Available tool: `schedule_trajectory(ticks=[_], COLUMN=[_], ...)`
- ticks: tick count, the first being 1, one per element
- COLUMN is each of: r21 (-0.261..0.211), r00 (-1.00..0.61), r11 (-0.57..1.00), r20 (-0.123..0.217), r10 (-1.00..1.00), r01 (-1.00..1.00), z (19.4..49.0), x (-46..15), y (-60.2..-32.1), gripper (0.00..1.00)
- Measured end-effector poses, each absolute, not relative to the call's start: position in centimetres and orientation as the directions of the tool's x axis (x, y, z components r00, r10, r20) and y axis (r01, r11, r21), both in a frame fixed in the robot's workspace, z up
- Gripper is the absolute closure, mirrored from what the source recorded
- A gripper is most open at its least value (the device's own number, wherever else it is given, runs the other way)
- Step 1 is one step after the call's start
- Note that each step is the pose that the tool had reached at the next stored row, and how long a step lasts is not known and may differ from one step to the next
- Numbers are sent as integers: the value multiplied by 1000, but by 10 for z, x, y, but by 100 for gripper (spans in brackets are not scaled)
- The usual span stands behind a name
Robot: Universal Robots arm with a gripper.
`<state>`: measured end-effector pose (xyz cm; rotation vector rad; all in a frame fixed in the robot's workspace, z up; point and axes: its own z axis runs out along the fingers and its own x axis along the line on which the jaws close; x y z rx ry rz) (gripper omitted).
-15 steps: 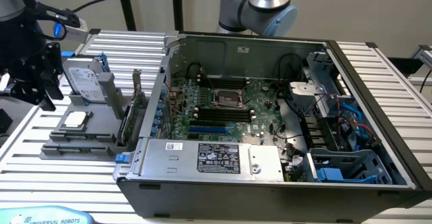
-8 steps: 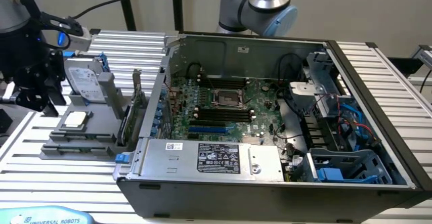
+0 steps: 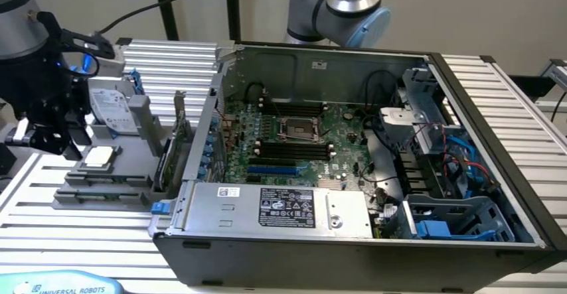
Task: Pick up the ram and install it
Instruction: 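Pick up the ram and move it above insertion slot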
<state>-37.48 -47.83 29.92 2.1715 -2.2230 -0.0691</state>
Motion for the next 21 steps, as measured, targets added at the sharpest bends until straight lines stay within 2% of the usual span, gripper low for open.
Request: schedule_trajectory(ticks=[21], r21=[55], r00=[-19], r11=[18], r20=[-7], r10=[-1000], r01=[-998], z=[261], x=[-372], y=[-489], gripper=[64])
